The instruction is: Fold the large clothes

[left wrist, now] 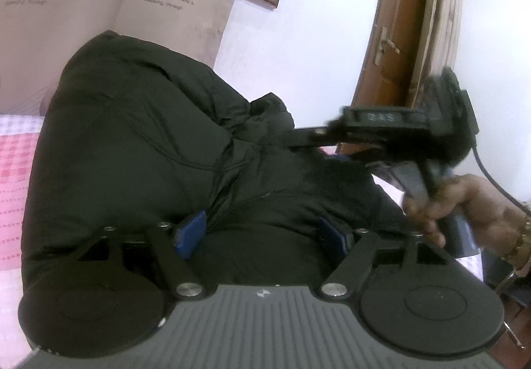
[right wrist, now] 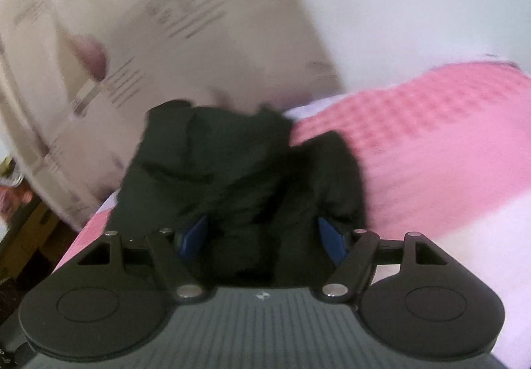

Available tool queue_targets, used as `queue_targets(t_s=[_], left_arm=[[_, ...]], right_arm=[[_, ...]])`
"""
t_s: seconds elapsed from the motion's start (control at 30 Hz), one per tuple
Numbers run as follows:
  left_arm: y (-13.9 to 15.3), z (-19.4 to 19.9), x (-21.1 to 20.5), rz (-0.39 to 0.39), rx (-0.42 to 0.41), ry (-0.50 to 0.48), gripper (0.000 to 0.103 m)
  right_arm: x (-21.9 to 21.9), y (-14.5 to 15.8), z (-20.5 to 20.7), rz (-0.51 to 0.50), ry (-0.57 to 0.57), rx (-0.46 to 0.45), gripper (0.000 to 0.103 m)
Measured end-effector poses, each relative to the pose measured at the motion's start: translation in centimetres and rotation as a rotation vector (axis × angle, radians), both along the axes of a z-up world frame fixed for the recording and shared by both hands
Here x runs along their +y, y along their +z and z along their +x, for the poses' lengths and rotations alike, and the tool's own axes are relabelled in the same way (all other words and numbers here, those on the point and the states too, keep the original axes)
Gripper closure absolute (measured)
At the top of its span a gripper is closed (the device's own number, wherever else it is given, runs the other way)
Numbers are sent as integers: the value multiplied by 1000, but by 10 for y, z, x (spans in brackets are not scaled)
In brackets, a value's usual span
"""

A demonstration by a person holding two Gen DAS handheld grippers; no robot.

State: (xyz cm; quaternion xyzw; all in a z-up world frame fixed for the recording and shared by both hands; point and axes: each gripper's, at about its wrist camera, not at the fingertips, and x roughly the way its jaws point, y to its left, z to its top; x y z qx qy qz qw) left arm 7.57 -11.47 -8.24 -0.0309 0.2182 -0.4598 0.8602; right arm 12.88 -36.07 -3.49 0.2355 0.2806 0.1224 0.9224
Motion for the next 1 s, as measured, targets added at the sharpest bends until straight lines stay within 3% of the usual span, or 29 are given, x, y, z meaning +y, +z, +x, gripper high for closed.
queue_targets(t_s=[0.1,0.17,0.27,0.4,0.5,0.57,0.67,0.73,0.8,0.87,0.93,1.0], left_arm=[[1,-4,3,-11,-7,9,12],[1,-5,4,-19,-10,1,11],[1,-7,2,-8,-18,-14,10],[2,-6,0,3,-18,-18,7],[1,-6,0,-1,-17,-19,7],[1,-6,0,-2,-17,-19,6],[0,-6,-1,-5,-17,-21,6],[0,-6,-1,-7,-17,-20,6],[-1,-6,-2,-8,-17,-20,6],[-1,-6,-2,-9,-18,-20,6],[-1,-6,-1,-9,-17,-21,6],[-1,-6,-1,-13,-17,-28,6]], right_arm=[[6,-3,4,75,90,-54,55],[-18,-31,6,195,52,-20,58],[-46,-67,6,401,27,43,58],[-55,-61,3,427,23,55,47],[-61,-31,-11,301,-59,-36,36],[-54,2,-16,135,-84,-109,36],[-18,48,-15,-143,-15,-219,37],[17,63,-10,-325,66,-272,43],[55,65,0,-508,157,-306,61],[83,52,13,-684,204,-283,72],[88,27,31,-785,209,-198,76],[75,5,36,-794,167,-143,77]])
